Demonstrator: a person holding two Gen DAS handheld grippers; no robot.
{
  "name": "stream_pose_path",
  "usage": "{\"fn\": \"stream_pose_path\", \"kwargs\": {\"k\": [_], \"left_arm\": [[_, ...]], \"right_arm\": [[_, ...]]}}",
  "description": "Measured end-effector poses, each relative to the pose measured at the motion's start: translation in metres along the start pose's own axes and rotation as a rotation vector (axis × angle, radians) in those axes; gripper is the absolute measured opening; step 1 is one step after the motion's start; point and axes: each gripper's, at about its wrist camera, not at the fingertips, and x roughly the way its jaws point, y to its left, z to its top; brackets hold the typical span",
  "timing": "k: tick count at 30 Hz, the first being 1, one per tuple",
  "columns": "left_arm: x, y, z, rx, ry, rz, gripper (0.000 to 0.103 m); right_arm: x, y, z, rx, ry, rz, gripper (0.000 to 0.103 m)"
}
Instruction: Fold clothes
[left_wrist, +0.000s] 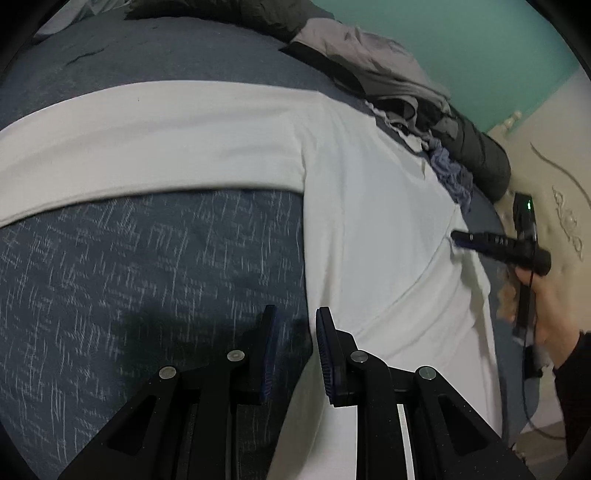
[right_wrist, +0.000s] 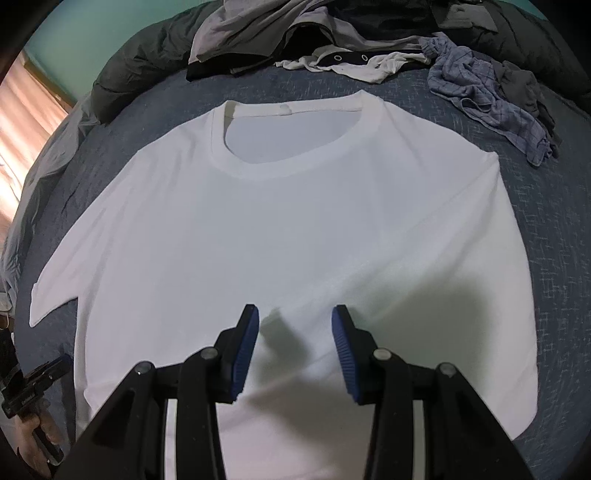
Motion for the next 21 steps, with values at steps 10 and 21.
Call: {"fn": "stream_pose_path", "kwargs": {"k": [10, 21], "left_arm": [[0.035, -0.001, 0.006, 0.010, 0.042, -0.044, 0.001], [0.000, 0.014, 0.019, 0.006, -0.045, 0.009, 0.001]], "right_arm": [[-0.005, 0.005, 0.002, -0.020, -0.006, -0.007, 0.042], [-0.002, 0.003, -0.002, -0.005, 0.001, -0.004, 0.042]]}}
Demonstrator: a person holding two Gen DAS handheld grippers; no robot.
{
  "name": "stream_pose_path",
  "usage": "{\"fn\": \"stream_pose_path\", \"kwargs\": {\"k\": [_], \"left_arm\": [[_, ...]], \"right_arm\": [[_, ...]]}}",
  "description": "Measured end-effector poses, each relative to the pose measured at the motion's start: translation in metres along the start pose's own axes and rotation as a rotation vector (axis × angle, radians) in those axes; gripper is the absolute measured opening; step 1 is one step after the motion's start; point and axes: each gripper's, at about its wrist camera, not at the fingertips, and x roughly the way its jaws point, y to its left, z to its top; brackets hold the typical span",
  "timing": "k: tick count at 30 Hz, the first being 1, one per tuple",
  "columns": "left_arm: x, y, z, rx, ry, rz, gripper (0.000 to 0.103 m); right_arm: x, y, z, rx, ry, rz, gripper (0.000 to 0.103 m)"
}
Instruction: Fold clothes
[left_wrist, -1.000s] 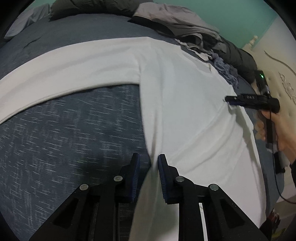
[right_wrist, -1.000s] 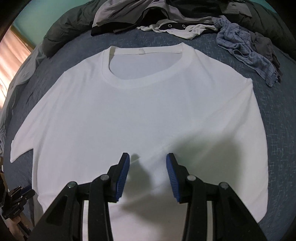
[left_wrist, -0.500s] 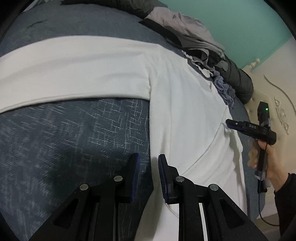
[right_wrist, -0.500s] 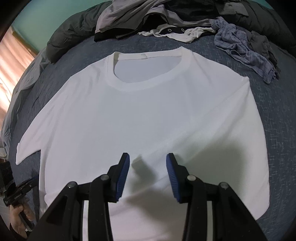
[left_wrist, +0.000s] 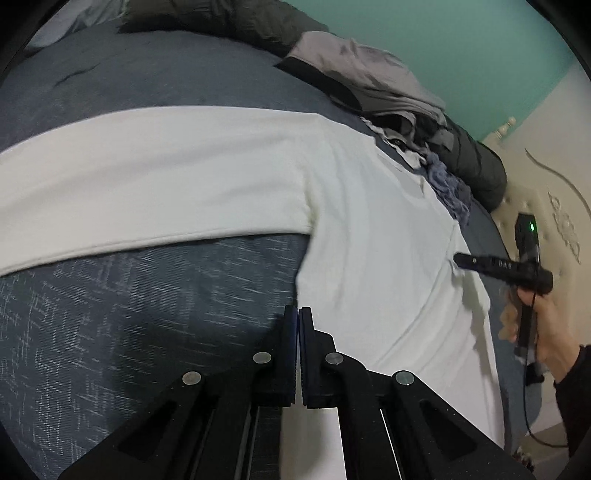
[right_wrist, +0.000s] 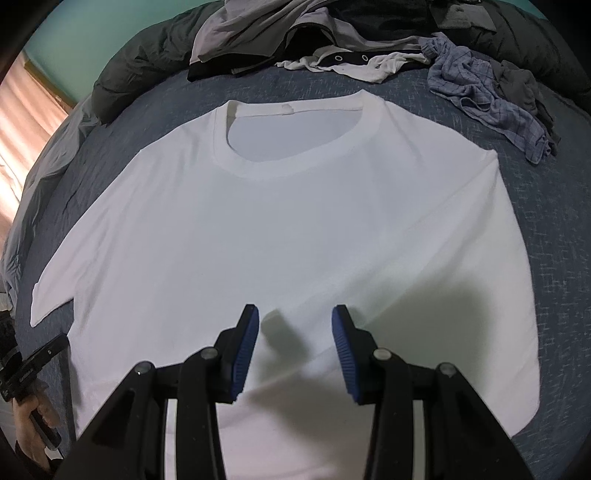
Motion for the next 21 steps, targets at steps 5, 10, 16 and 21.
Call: {"fn": "stream_pose_path", "kwargs": {"k": [5, 10, 16, 21], "left_arm": [[0.006, 0.009, -0.003, -0.031, 0.033, 0.055, 0.001], [-0.005, -0.009, -0.003, 0.008, 0.011, 0.054, 0.002], [0.013, -0.058, -0.021, 0.135, 0.081, -0.033, 0.002], [0.032, -0.079, -0.040, 0.227, 0.145, -0.010, 0.002]], "right_arm": [[-0.003, 0.002, 0.001, -0.011, -0.008, -0.003, 0.042], [-0.005, -0.004, 0.002, 0.026, -0.008, 0.000, 0.042], [0.002, -0.004, 0.000, 0.033, 0.018, -0.016, 0.042], [0.016, 0.003, 0.006, 0.032, 0.056, -0.044, 0.042]]}}
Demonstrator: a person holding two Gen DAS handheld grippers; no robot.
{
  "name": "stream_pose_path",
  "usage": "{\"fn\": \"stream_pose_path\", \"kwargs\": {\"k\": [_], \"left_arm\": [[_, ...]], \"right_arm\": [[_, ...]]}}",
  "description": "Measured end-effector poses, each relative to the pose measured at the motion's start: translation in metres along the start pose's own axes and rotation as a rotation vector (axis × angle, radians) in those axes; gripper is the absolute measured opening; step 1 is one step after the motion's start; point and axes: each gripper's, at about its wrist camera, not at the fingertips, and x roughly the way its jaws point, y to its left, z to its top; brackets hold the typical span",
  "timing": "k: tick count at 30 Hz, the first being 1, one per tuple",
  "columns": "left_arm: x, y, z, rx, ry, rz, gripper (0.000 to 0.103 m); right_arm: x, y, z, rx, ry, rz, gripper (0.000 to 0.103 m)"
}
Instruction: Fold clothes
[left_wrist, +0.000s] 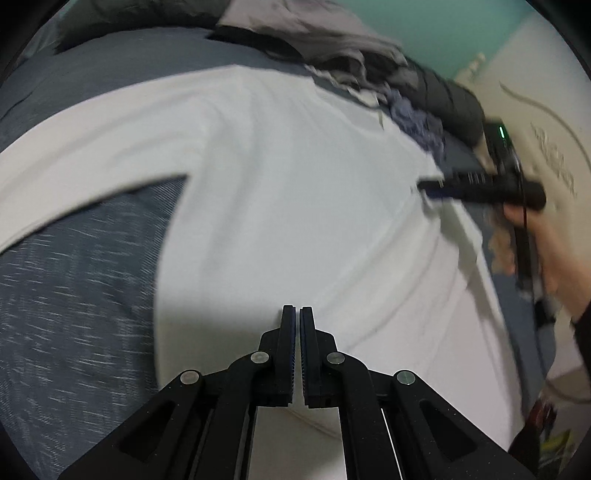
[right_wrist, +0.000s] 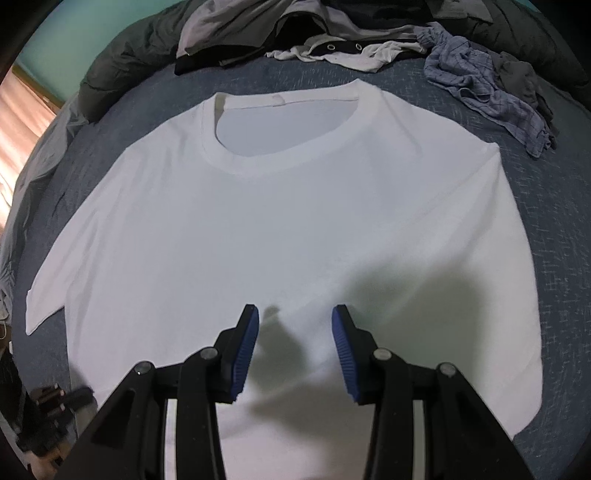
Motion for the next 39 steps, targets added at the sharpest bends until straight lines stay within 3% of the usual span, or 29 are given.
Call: {"fn": "stream_pose_path", "kwargs": {"k": [1, 5, 7, 15, 21, 24, 25, 26, 27, 31, 35, 39], "left_arm": [[0.001, -0.001, -0.002, 0.008, 0.005, 0.007, 0.002], [0.001, -0.001, -0.004, 0.006, 0.009, 0.009, 0.002], [0.001, -0.001, -0.004, 0.007, 0.011, 0.012, 0.002], [-0.001, 0.001, -0.006, -0.004, 0.011, 0.008, 0.002], [-0.002, 0.003, -0.008, -0.009, 0.009, 0.007, 0.003], [-0.003, 0.003, -0.008, -0.013, 0.006, 0.006, 0.005], [-0.003, 0.002, -0.008, -0.012, 0.004, 0.005, 0.010], [-0.003, 0.000, -0.008, -0.009, 0.003, 0.005, 0.014], [-0.004, -0.001, -0.008, -0.007, 0.001, 0.006, 0.015], [-0.005, -0.007, -0.010, 0.020, -0.002, 0.025, 0.018], [-0.001, -0.014, -0.009, 0.053, 0.002, 0.045, 0.018], [-0.001, -0.015, -0.011, 0.072, 0.004, 0.046, 0.018]], "right_arm": [[0.003, 0.001, 0.001, 0.000, 0.012, -0.010, 0.041], [0.007, 0.001, 0.004, 0.001, 0.020, -0.027, 0.009], [0.004, -0.001, 0.005, 0.011, 0.007, -0.028, 0.004], [-0.021, -0.002, 0.011, 0.035, -0.105, 0.054, 0.000], [-0.017, 0.016, 0.028, -0.019, -0.092, 0.034, 0.000], [-0.015, 0.010, 0.021, -0.015, -0.031, -0.015, 0.008], [-0.016, 0.008, 0.017, -0.013, -0.023, -0.029, 0.019], [-0.016, 0.006, 0.014, -0.005, -0.024, -0.038, 0.038], [-0.016, 0.002, 0.011, 0.015, -0.021, -0.034, 0.046], [-0.009, -0.007, 0.005, 0.069, 0.002, -0.019, 0.048], [0.001, -0.006, 0.004, 0.079, 0.023, -0.033, 0.010], [0.005, -0.001, 0.007, 0.061, 0.031, -0.039, 0.001]]}}
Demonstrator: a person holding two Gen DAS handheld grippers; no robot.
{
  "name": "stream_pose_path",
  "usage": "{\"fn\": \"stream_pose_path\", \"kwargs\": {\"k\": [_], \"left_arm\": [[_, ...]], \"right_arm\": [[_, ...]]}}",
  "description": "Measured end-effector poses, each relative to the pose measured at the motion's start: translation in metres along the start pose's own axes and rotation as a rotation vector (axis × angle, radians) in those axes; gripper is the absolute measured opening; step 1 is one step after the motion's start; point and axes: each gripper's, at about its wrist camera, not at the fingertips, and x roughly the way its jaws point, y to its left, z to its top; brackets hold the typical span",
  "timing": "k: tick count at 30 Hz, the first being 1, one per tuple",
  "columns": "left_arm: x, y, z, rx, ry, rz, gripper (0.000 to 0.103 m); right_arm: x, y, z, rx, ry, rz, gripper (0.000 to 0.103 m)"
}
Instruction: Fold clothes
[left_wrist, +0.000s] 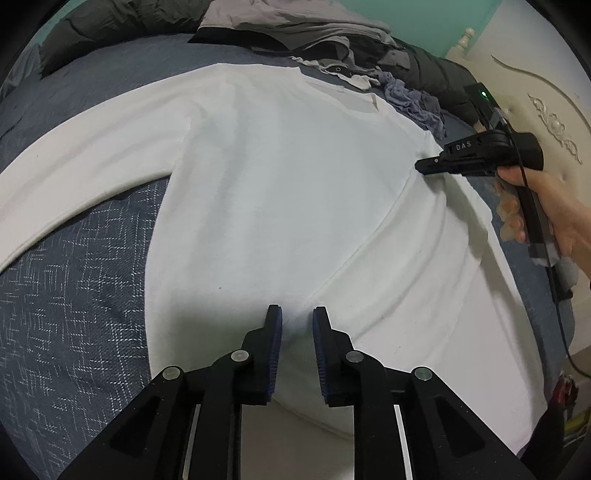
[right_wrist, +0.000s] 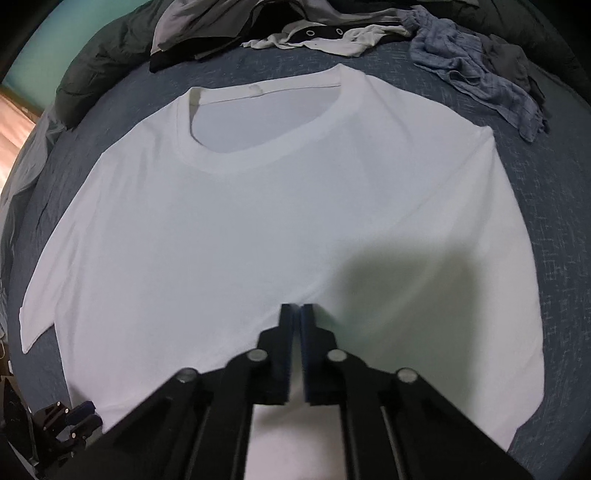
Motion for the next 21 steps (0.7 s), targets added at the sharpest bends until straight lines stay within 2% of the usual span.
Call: {"fn": "stream_pose_path", "kwargs": {"k": [7, 11, 12, 13, 14, 15, 17, 21], "left_arm": [[0.002, 0.000, -0.002, 0.001, 0.001, -0.008, 0.016], [0.002, 0.000, -0.003, -0.008, -0.001, -0.012, 0.016], [0.002, 0.000, -0.003, -0.007, -0.001, -0.012, 0.016], [0.002, -0.001, -0.003, -0.006, -0.001, -0.012, 0.016], [0.002, -0.001, -0.004, -0.005, -0.001, -0.011, 0.016], [0.002, -0.001, -0.004, -0.003, 0.000, -0.011, 0.016], [0.002, -0.002, -0.003, 0.001, 0.001, -0.009, 0.016], [0.001, -0.003, -0.002, 0.002, 0.002, -0.012, 0.016]], "right_arm": [[-0.005, -0.001, 0.002, 0.021, -0.018, 0.036, 0.000], [-0.007, -0.014, 0.002, 0.112, 0.002, 0.056, 0.002], [-0.006, -0.017, 0.002, 0.144, 0.014, 0.060, 0.006], [-0.005, -0.021, 0.002, 0.176, 0.025, 0.064, 0.022], [-0.005, -0.024, 0.002, 0.202, 0.032, 0.066, 0.045], [-0.007, -0.023, 0.004, 0.210, 0.023, 0.061, 0.051], [-0.008, -0.017, 0.008, 0.212, 0.017, 0.052, 0.052], [0.002, -0.007, 0.016, 0.191, 0.060, -0.006, 0.051]]}}
